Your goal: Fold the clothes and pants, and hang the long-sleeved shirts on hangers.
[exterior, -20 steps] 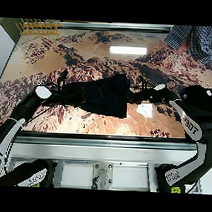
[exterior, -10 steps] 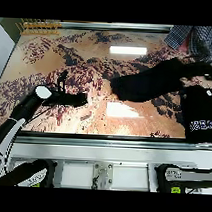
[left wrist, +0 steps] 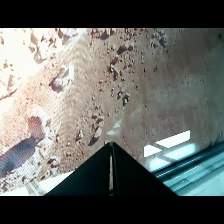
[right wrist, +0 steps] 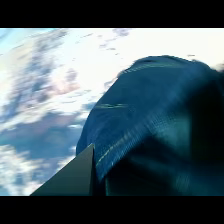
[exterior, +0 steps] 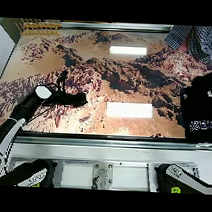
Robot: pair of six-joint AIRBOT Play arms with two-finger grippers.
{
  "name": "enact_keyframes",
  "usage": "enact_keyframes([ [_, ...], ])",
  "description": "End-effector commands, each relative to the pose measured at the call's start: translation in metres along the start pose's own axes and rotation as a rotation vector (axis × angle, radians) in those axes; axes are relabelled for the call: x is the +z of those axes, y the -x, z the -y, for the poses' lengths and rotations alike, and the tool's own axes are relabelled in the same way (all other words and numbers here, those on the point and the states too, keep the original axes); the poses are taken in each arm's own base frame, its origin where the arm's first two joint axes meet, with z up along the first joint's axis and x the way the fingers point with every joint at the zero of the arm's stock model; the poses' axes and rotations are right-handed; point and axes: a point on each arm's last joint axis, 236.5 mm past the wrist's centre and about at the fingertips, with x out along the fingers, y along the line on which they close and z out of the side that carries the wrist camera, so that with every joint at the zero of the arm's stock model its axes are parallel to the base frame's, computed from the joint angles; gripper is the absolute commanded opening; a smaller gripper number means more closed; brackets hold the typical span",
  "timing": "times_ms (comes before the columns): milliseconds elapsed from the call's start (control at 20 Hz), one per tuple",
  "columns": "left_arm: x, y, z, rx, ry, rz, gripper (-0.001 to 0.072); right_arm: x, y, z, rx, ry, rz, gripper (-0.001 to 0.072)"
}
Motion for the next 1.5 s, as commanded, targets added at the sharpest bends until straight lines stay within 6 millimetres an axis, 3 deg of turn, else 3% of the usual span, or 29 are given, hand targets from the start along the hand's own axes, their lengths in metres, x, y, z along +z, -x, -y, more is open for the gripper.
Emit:
enact_keyframes([
  [0,0.0,0.0,0.0,0.001,-0.004,-0.001,0.0023,-0.007,0.039,0.042,-0.183,0.019,-0.016,0.0011],
  [200,0.0,0.0,-0.001,0.003,-0.005,-0.002,0.0023,-0.036,0.06,0.057,-0.271,0.048,-0.13,0.0011],
  [450,-0.001,-0.001,-0.002,0.007,-0.015,-0.003,0.0023,-0.074,0.085,0.115,-0.524,0.067,-0.269,0.0011],
  [650,-0.001,-0.001,-0.002,0.008,-0.016,-0.004,0.0023,-0.122,0.086,0.162,-0.676,0.078,-0.413,0.0011],
  [750,-0.001,-0.001,-0.002,0.008,-0.016,-0.004,0.0023,-0.14,0.077,0.176,-0.701,0.089,-0.457,0.0011],
  [950,-0.004,-0.001,-0.002,0.006,-0.016,-0.015,0.0023,-0.151,0.064,0.188,-0.713,0.107,-0.471,0.002],
  [1000,-0.005,-0.001,-0.002,0.006,-0.016,-0.019,0.0023,-0.148,0.064,0.19,-0.719,0.113,-0.463,0.0082],
  [1050,-0.006,0.0,-0.001,0.005,-0.016,-0.025,0.0023,-0.143,0.061,0.19,-0.715,0.12,-0.44,0.0541],
  [1100,-0.006,0.0,-0.002,0.006,-0.016,-0.025,0.0023,-0.14,0.059,0.184,-0.692,0.116,-0.423,0.0533],
  [1200,-0.006,0.0,-0.001,0.005,-0.016,-0.025,0.0023,-0.122,0.044,0.148,-0.564,0.138,-0.311,0.0533],
  [1350,-0.006,0.0,-0.001,0.005,-0.016,-0.026,0.0023,-0.101,0.033,0.04,-0.261,0.26,-0.131,0.0533],
  [1450,-0.006,0.0,-0.001,0.006,-0.015,-0.024,0.0023,-0.119,0.036,-0.036,-0.064,0.35,-0.118,0.0533],
])
